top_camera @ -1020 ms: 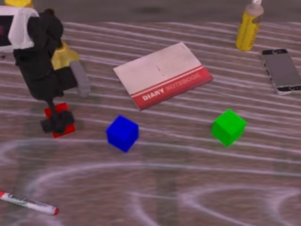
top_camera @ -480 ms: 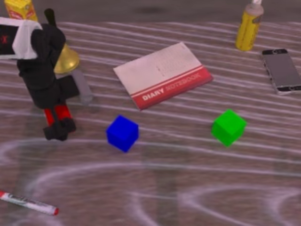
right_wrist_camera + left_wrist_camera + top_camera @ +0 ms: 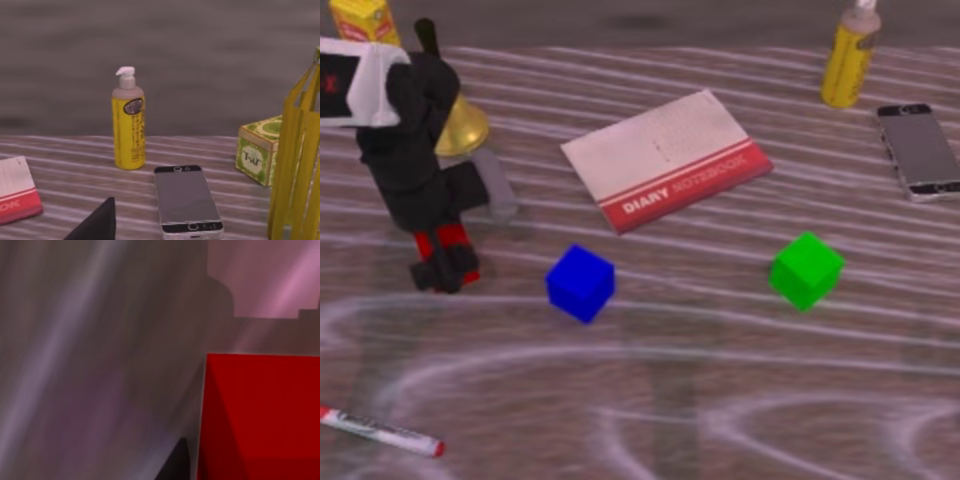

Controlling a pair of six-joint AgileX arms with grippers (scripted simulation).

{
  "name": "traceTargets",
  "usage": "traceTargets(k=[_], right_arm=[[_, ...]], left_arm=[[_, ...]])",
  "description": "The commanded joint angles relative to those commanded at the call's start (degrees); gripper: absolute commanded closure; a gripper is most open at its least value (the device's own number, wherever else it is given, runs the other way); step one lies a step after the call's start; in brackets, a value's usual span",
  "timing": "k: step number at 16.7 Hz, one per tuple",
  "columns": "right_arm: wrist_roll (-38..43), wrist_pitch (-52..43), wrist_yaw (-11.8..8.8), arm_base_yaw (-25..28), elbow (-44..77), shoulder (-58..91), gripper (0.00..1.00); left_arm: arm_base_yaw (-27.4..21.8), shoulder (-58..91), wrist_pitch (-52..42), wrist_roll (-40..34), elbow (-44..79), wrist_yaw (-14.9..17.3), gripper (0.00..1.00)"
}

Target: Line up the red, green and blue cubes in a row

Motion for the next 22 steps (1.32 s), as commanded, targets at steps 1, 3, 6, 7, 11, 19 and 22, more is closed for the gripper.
traceTargets(k=[1, 3, 6, 7, 11, 19, 22], right_arm=[[0.0, 0.0, 0.0, 0.0, 0.0, 0.0, 0.0], [0.0, 0.0, 0.0, 0.0, 0.0, 0.0, 0.0], [0.0, 0.0, 0.0, 0.0, 0.0, 0.0, 0.0], [0.0, 0.0, 0.0, 0.0, 0.0, 0.0, 0.0], [0.0, 0.0, 0.0, 0.0, 0.0, 0.0, 0.0], [0.0, 0.0, 0.0, 0.0, 0.0, 0.0, 0.0], [0.0, 0.0, 0.0, 0.0, 0.0, 0.0, 0.0]], left_arm=[[0.0, 0.0, 0.0, 0.0, 0.0, 0.0, 0.83], [0.0, 0.0, 0.0, 0.0, 0.0, 0.0, 0.98], [0.0, 0.0, 0.0, 0.0, 0.0, 0.0, 1.0], [0.0, 0.0, 0.0, 0.0, 0.0, 0.0, 1.0], [0.0, 0.0, 0.0, 0.0, 0.0, 0.0, 1.0], [0.9, -5.7, -12.2, -0.7, 6.4, 0.6, 1.0], [1.1, -7.2, -15.0, -0.8, 8.1, 0.5, 1.0]])
